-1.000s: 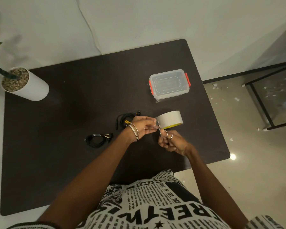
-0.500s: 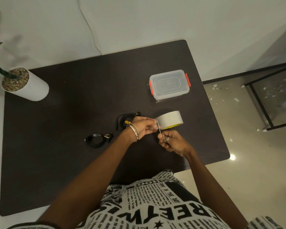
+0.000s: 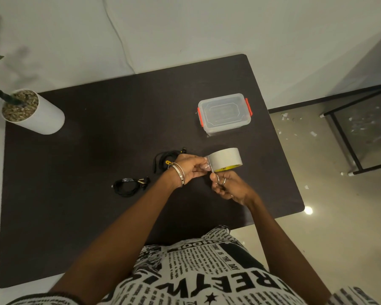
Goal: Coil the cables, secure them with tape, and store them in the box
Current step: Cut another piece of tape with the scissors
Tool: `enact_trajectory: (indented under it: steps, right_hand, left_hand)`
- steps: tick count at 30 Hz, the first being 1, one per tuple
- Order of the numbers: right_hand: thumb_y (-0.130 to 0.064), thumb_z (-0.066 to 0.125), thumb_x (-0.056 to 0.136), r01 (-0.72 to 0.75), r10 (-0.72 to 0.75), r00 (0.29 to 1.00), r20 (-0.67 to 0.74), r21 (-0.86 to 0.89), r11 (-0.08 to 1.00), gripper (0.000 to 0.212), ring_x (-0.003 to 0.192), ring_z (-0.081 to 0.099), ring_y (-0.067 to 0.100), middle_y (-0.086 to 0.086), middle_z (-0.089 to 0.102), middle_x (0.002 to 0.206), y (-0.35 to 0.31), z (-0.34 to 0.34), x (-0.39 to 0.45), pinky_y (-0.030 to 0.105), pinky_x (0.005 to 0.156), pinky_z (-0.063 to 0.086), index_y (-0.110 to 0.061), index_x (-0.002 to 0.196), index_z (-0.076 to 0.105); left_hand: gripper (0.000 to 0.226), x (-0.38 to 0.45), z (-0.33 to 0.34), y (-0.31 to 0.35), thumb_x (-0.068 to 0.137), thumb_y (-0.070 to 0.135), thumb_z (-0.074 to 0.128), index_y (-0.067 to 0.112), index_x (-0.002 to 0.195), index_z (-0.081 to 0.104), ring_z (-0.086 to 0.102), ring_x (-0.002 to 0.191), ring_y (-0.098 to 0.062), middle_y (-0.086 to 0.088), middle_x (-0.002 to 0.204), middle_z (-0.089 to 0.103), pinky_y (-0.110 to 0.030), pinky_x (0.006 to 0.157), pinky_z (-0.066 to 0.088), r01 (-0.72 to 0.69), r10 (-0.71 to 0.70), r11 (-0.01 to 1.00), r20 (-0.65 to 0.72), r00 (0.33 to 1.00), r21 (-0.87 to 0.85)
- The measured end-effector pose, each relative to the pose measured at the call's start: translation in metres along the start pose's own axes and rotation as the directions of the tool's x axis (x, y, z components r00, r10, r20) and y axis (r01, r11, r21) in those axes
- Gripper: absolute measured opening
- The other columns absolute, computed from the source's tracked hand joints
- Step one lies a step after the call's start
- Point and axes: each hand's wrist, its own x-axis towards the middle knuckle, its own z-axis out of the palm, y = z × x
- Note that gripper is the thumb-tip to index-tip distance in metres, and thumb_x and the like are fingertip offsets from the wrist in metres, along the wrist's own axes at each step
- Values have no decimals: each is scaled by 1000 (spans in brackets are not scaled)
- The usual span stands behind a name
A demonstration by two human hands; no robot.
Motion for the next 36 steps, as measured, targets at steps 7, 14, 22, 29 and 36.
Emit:
enact_trajectory:
  steps: [7,14,22,29,36]
  right_hand:
    - [-45,64,84,22,-21,1000,-22,32,999,39,43,35,10,7,48,58,8,0,-6,17,37,21,-13,64,56]
    - [-69,64,70,-74,86,994,68,-166,983,60,49,44,13,14,63,68,1,-9,-26,19,37,22,-9,70,67]
    - [-50,66,82,-441,-22,810,-586,-634,636,46,68,56,25,9,59,70,-12,-66,-62,31,58,39,-6,73,60]
    - [-39,64,87,-678,89,630,-771,-491,548,57,123,39,41,25,34,136,-7,-39,-32,48,98,41,-2,128,50]
    - [-23,58,92,-609,-2,620,-784,-484,628,33,109,50,43,26,46,123,-7,-34,-35,41,86,45,2,113,56]
  left_hand:
    - [7,-3,3,0,86,-4,57,-2,83,64,68,68,-21,-8,57,66,-42,87,54,9,-10,999,38,999,32]
    - [14,-4,5,1,86,0,56,3,74,62,66,66,-19,-5,56,61,-44,94,50,15,-17,998,21,1000,53]
    - [12,-10,5,3,87,6,58,9,77,62,70,77,-26,-5,60,61,-44,91,50,14,-18,997,54,998,78]
    - [4,-16,6,6,87,13,61,14,84,64,70,80,-23,-3,68,62,-47,89,51,9,-17,989,54,998,147]
    - [6,-17,8,7,89,12,59,11,90,65,66,81,-23,-6,78,63,-45,88,52,-9,10,997,-8,1000,81]
